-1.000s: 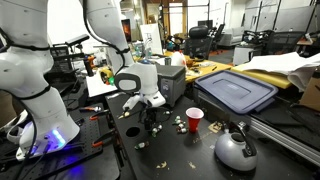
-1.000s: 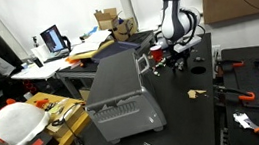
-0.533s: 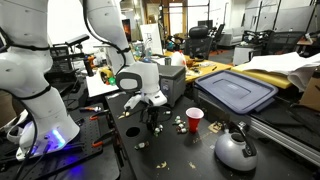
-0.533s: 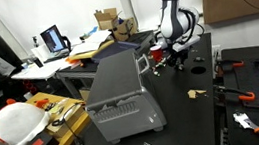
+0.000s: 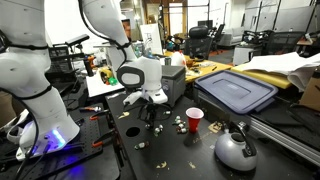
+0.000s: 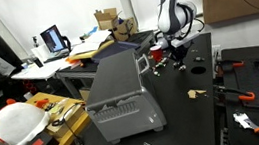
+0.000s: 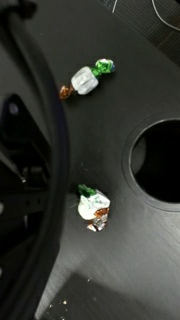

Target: Put two sweets into the red cup

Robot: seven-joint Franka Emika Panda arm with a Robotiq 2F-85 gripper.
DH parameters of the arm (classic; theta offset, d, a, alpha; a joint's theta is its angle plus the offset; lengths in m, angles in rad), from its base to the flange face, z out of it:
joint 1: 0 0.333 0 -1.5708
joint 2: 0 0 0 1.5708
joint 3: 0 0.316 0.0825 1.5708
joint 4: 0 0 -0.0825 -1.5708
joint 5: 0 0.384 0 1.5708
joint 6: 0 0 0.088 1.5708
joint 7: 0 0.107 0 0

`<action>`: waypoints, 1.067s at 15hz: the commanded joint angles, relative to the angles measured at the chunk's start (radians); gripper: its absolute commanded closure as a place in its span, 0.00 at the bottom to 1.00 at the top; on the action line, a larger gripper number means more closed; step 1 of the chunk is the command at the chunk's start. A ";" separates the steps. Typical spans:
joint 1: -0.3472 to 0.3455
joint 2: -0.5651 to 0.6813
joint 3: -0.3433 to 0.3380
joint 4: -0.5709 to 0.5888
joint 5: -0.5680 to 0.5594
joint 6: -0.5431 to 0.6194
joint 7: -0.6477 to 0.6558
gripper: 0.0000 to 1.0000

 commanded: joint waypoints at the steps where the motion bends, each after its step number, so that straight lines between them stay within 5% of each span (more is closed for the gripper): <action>1: 0.019 -0.069 -0.023 -0.002 -0.046 -0.087 0.059 1.00; 3: 0.024 -0.085 -0.030 0.000 -0.075 -0.112 0.086 1.00; 4: 0.031 -0.090 -0.041 0.000 -0.102 -0.121 0.109 0.74; 8: 0.026 -0.114 -0.049 -0.003 -0.181 -0.166 0.107 0.53; 14: -0.048 -0.169 0.056 -0.020 -0.065 -0.308 -0.141 0.07; 16: -0.064 -0.173 0.080 -0.023 -0.027 -0.320 -0.226 0.00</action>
